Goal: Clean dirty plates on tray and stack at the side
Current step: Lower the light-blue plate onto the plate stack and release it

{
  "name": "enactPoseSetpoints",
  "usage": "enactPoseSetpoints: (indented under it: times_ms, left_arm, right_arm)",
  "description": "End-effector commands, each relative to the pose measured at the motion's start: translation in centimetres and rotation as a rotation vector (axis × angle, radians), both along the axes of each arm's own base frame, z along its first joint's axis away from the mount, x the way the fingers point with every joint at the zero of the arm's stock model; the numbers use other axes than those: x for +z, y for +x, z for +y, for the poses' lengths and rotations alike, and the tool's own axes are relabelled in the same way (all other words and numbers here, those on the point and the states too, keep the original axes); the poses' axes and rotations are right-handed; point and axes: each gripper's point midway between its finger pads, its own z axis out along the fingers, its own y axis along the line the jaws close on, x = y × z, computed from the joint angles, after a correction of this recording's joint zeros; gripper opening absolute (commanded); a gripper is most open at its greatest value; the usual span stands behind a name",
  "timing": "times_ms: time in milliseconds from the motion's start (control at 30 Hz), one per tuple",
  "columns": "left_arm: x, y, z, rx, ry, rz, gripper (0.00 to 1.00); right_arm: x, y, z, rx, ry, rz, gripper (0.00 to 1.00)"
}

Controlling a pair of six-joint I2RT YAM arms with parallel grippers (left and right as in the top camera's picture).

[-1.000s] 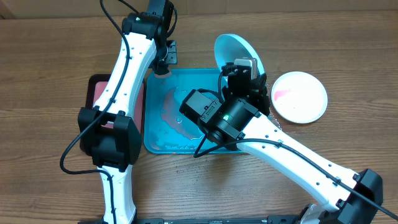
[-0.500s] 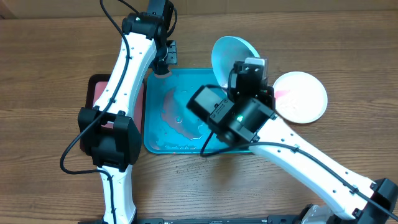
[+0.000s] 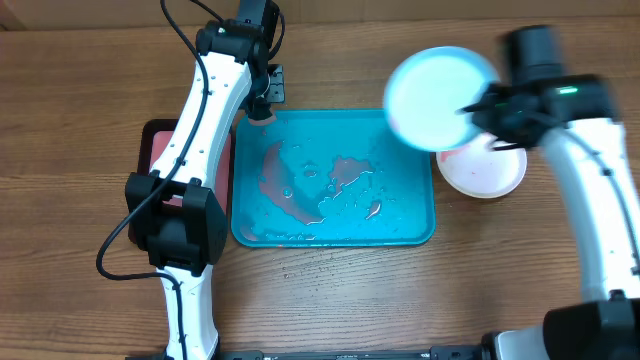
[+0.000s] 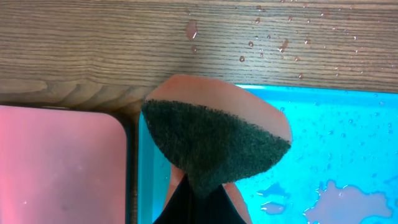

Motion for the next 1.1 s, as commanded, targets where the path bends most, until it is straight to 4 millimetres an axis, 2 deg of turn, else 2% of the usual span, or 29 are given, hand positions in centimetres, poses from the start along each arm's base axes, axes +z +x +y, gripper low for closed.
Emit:
enactPoseSetpoints:
  times_ms: [0,133,167,233,433,633,900,933,1000,1067]
  left_arm:
    - [-0.2,0.1,-0.1,-0.019,0.001,0.0,0.04]
    - [-0.2,0.1,-0.1,-0.019,0.001,-0.001,0.04]
    - [-0.2,0.1,-0.1,-0.019,0.001,-0.001,0.04]
    - [-0.2,0.1,-0.1,-0.019,0.001,0.0,0.04]
    - [-0.2,0.1,-0.1,-0.019,0.001,0.0,0.04]
    - [-0.1,0.2,-0.1,-0.019,0.001,-0.004,0.04]
    - [-0.1,0.2,-0.1,-0.019,0.001,-0.004,0.04]
    - [-0.1,0.2,-0.1,-0.019,0.001,-0.004,0.04]
    - [0.4,0.2,0.2,-0.022,0.002,-0.008,0.04]
    - [1.4,0.1,0.3,-0.036,0.005,-0.016,0.04]
  right_arm:
    - [-0.8,0.7,-3.5,-0.013,0.115,0.009,0.04]
    - [-4.8,0.4,-7.8,-0.113,0.131,0.116,0.04]
    - [-6.7,0.3,-8.7,-0.14,0.144,0.171,0.04]
    - [-8.7,0.1,-9.3,-0.159,0.158,0.23,0.04]
    - [-12.5,-1.0,-9.9,-0.188,0.157,0.37,0.04]
    - [-13.9,-2.1,-11.0,-0.214,0.095,0.442,0.04]
    - [-13.9,-3.1,-11.3,-0.243,0.071,0.482,0.04]
    - [-13.9,-3.1,-11.2,-0.235,0.075,0.482,0.08]
    - [-13.9,-2.6,-9.8,-0.167,0.119,0.473,0.25]
    - [-13.9,-1.9,-8.0,-0.053,0.173,0.45,0.35]
